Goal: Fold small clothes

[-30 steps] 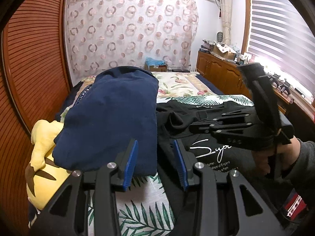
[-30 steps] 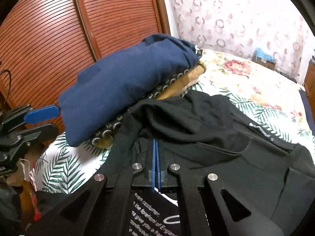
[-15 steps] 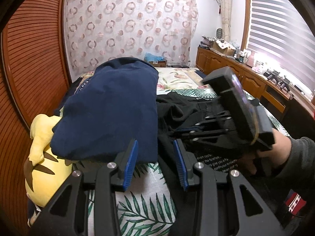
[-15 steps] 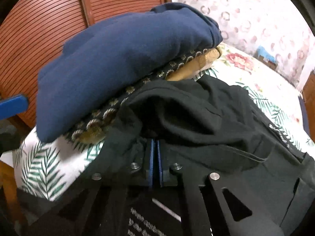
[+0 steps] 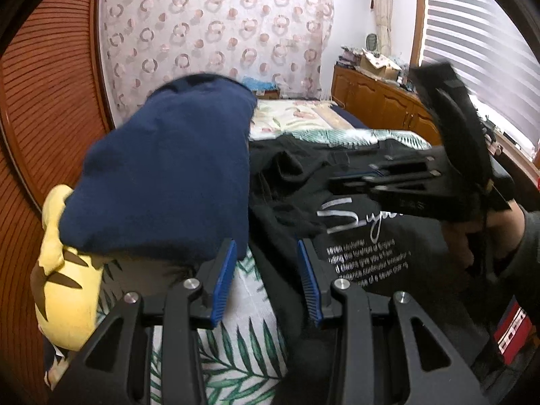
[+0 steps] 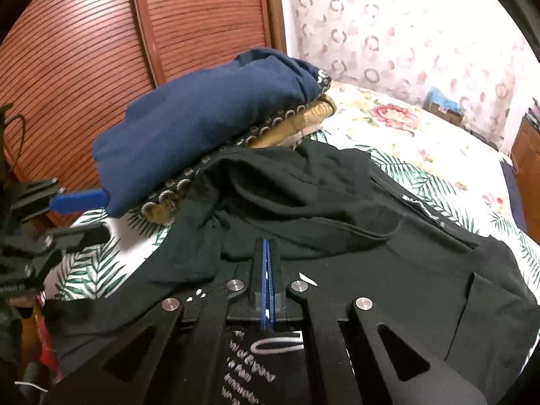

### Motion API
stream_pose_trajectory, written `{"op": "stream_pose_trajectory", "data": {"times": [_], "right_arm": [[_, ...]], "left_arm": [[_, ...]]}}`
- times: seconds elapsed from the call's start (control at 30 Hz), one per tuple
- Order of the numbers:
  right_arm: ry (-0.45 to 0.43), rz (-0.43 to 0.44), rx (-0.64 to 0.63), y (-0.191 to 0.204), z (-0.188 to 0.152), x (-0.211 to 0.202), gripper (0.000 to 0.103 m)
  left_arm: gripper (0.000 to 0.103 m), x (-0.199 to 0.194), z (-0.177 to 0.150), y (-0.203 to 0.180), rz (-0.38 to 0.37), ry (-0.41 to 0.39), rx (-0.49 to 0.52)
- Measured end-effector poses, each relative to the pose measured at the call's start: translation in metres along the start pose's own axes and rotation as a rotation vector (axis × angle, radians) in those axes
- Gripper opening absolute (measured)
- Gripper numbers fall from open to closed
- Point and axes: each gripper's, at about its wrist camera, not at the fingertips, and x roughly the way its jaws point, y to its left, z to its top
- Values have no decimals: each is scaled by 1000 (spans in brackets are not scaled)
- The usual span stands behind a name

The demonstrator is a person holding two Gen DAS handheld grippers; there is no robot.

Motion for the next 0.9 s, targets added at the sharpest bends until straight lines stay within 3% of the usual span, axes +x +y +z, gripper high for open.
{"op": "stream_pose_trajectory", "data": {"times": [0.03, 0.1, 0.2, 0.33, 0.37, 0.4, 0.5, 0.63, 0.9], "right_arm": [[8, 1, -6, 5, -1, 0, 5], [31, -1, -18, 12, 1, 14, 30], [51, 24, -12, 20, 4, 31, 34], [77, 20, -60, 34, 9, 49, 34], [77, 8, -78, 38, 9, 52, 28], [76, 6, -88, 40, 10, 53, 15], [77, 15, -113, 44, 9, 53, 3], [72, 26, -101, 40, 5, 48, 1], [-13, 26, -21, 19, -8, 1, 1]], "left_arm": [[36, 4, -4, -2, -4, 21, 6], [36, 11, -13, -5, -5, 62, 24], [36, 14, -23, -4, 8, 85, 24], [36, 13, -31, -2, 0, 97, 19], [36, 13, -33, -2, -1, 101, 18], [36, 13, -33, -1, -1, 104, 18], [36, 16, -36, 0, 1, 114, 17], [36, 17, -39, 0, 9, 113, 15], [36, 19, -40, -3, 19, 107, 18]]}}
